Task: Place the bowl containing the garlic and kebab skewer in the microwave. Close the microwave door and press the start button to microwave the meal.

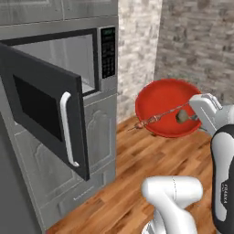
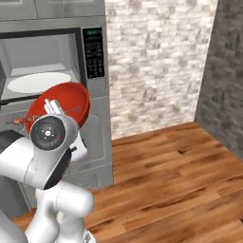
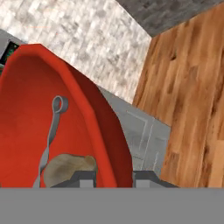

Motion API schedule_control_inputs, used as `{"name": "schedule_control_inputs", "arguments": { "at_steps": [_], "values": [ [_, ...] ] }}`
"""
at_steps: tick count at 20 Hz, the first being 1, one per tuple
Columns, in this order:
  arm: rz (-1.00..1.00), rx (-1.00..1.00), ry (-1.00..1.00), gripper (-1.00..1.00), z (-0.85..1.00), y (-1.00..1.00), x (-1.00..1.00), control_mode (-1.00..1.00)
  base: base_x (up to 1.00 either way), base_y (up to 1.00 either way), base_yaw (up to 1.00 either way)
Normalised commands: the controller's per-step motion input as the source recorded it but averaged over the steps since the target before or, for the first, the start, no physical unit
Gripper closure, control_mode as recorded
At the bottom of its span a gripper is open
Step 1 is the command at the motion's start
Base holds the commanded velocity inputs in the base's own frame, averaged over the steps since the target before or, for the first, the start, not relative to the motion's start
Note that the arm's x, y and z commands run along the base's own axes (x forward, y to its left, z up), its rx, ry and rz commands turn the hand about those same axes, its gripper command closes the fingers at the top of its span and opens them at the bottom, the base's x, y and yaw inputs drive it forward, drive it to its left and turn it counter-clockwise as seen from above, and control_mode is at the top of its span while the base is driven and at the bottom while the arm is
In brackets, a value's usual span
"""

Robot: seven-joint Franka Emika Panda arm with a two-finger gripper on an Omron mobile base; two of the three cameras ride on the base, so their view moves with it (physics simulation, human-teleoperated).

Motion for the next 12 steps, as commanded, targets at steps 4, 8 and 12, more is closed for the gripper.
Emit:
{"name": "schedule_control_inputs", "arguments": {
  "at_steps": [4,8,12],
  "values": [
    [0.0,0.0,0.0,1.0,0.0,0.0,0.0,1.0,0.8,0.0,0.64],
    [0.0,0.0,0.0,1.0,0.0,0.0,0.0,1.0,0.79,0.0,0.59],
    [0.0,0.0,0.0,1.0,0.0,0.0,0.0,1.0,0.8,-0.11,0.56]
  ]
}}
